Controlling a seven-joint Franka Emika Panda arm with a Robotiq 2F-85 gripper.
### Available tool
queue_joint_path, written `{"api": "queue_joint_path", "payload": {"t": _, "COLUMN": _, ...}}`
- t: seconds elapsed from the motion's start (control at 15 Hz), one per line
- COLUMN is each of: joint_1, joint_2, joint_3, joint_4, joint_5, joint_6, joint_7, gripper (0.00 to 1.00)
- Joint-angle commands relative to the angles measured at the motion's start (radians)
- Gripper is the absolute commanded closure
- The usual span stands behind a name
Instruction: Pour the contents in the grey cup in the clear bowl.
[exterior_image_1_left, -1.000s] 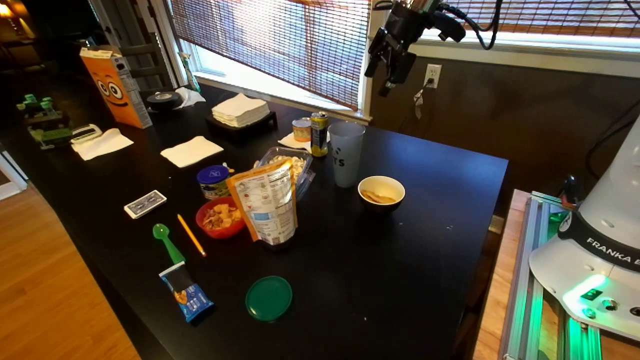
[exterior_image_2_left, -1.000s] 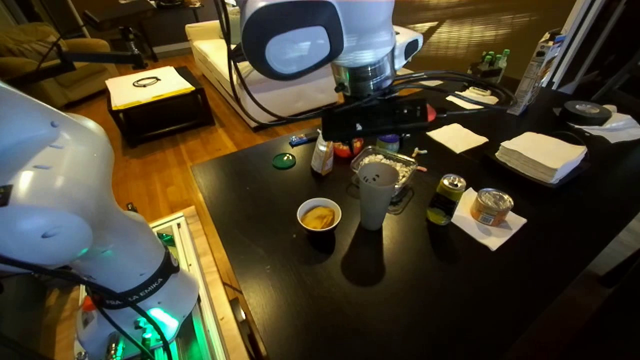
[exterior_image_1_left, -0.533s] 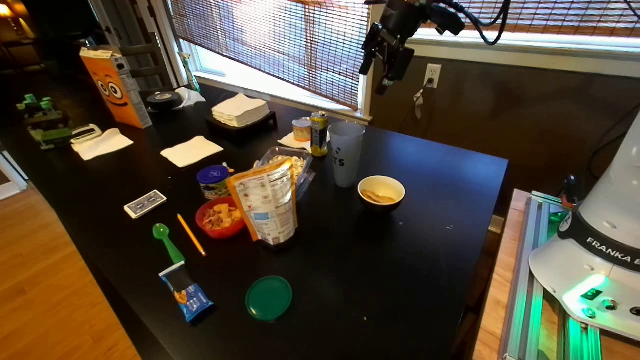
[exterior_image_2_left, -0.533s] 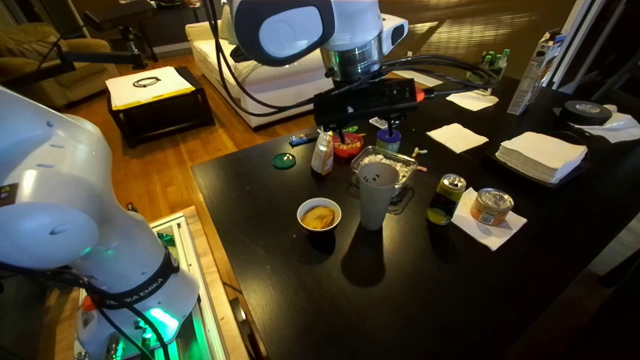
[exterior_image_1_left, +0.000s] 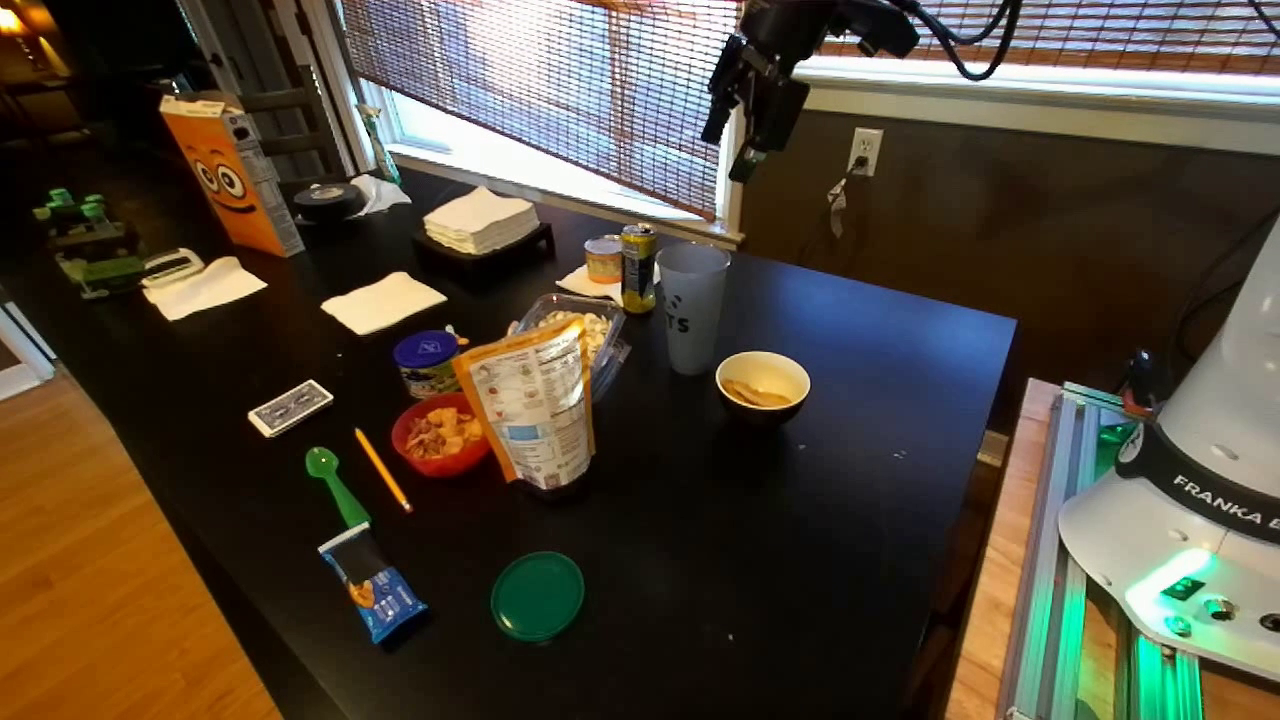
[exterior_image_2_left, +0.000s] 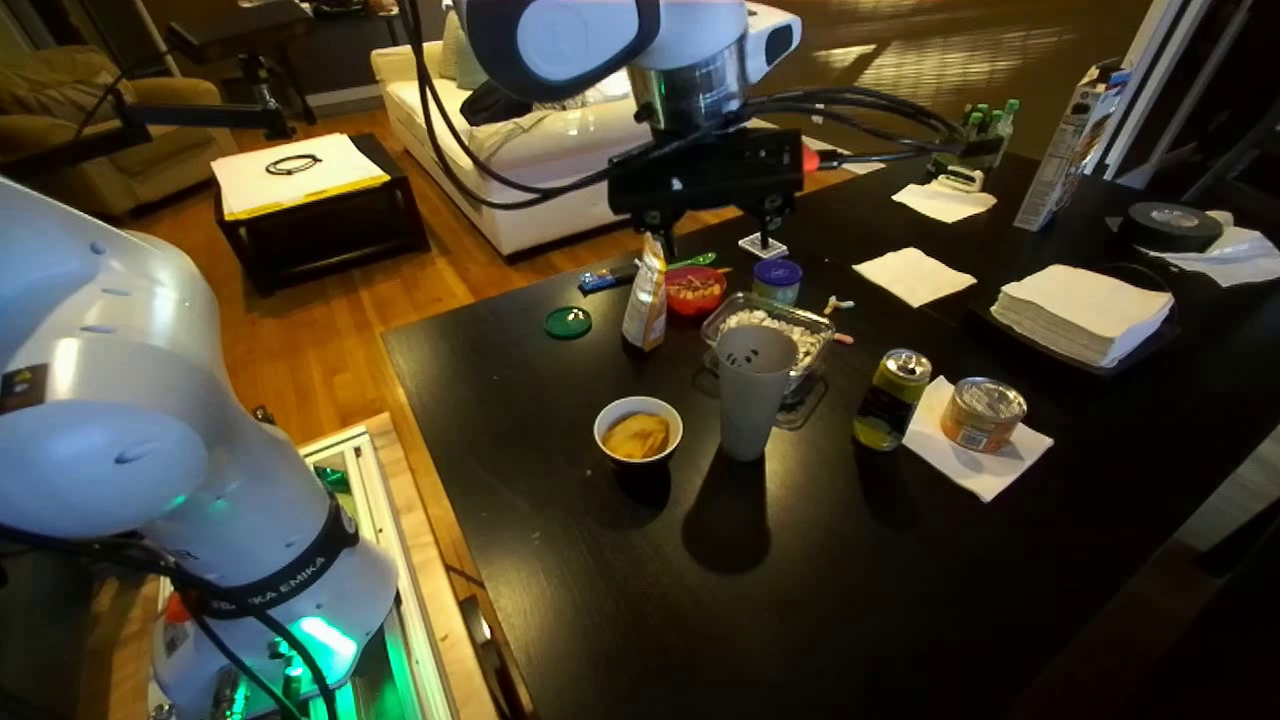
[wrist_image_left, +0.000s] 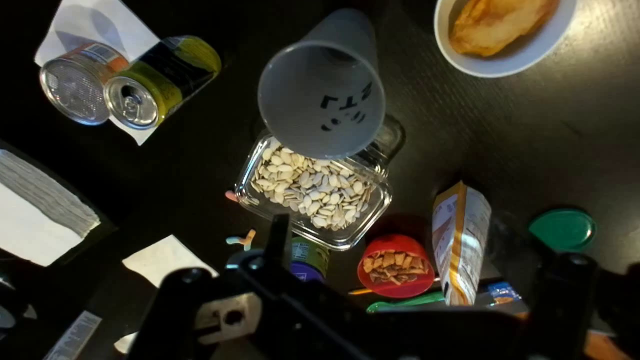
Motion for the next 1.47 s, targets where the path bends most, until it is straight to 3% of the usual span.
{"api": "queue_joint_path", "payload": {"t": 0.0, "joint_1": 0.002, "joint_2": -0.042, "joint_3": 0.052, "joint_4": 0.03, "joint_5": -0.035, "joint_6": -0.104, "joint_7": 0.243, "gripper": 0.0}}
{"api": "queue_joint_path", "payload": {"t": 0.47, "joint_1": 0.013, "joint_2": -0.02, "joint_3": 0.072, "joint_4": 0.057, "joint_5": -0.018, "joint_6": -0.244, "joint_7": 0.663, "gripper": 0.0}}
{"api": "queue_joint_path", "payload": {"t": 0.6, "joint_1": 0.026, "joint_2": -0.019, "joint_3": 0.066, "joint_4": 0.056, "joint_5": -0.006, "joint_6": -0.245, "joint_7": 0.725, "gripper": 0.0}}
{"api": "queue_joint_path", "payload": {"t": 0.8, "joint_1": 0.035, "joint_2": -0.022, "joint_3": 0.078, "joint_4": 0.043, "joint_5": -0.044, "joint_6": -0.188, "joint_7": 0.737, "gripper": 0.0}}
{"api": "queue_joint_path", "payload": {"t": 0.87, "joint_1": 0.043, "joint_2": -0.025, "joint_3": 0.053, "joint_4": 0.041, "joint_5": -0.02, "joint_6": -0.211, "joint_7": 0.709, "gripper": 0.0}}
{"api": "queue_joint_path", "payload": {"t": 1.4, "joint_1": 0.048, "joint_2": -0.025, "joint_3": 0.056, "joint_4": 0.041, "joint_5": -0.026, "joint_6": -0.198, "joint_7": 0.712, "gripper": 0.0}}
